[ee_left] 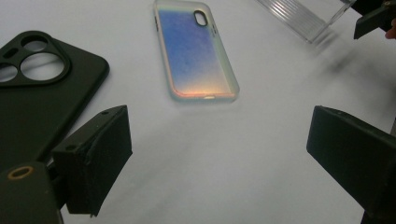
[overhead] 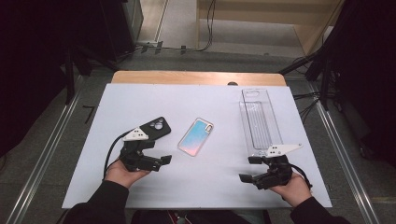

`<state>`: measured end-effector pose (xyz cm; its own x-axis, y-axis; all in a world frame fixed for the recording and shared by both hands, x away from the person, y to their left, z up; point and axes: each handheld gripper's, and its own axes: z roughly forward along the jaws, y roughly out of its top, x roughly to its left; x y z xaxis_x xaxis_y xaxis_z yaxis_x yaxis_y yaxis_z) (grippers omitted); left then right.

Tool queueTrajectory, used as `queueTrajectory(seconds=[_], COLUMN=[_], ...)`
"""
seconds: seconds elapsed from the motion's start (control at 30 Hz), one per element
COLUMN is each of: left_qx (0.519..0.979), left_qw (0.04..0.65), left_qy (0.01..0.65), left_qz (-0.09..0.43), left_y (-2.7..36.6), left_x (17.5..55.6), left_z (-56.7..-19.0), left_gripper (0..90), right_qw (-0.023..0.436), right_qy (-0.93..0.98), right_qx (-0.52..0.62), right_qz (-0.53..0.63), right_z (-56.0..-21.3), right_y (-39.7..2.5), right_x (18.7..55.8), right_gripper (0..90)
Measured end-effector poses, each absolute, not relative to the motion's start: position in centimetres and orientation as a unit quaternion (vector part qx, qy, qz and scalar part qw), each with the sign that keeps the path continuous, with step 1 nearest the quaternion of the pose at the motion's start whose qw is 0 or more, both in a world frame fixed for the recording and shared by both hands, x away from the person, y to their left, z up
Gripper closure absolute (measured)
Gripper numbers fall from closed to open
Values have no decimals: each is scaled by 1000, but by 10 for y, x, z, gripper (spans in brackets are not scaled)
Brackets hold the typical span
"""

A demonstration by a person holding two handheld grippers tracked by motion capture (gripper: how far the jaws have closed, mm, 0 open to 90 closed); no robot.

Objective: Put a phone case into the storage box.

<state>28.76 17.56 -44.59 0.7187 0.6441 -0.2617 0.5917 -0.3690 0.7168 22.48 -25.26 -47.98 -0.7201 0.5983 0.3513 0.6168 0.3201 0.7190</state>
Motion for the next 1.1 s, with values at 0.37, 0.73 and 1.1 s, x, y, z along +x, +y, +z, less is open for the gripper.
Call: queueTrajectory(seconds=[0.37,0.73,1.1], left_qx=[824,819,824], left_qw=[413,413,405], left_qy=[385,396,392], left_qz=[44,46,64], left_y=[160,145,121], left_x=[300,313,327], left_z=[-441,-437,-435], left_gripper=[70,70,70], right_qw=[7,6,6], right_qy=[-810,-812,-810], right_qx=[-380,-381,-381], right_qz=[-446,-442,-445], right_z=[-480,-480,-480], right_y=[-255,-255,-255], right_x=[225,225,226], right_gripper=[129,129,129])
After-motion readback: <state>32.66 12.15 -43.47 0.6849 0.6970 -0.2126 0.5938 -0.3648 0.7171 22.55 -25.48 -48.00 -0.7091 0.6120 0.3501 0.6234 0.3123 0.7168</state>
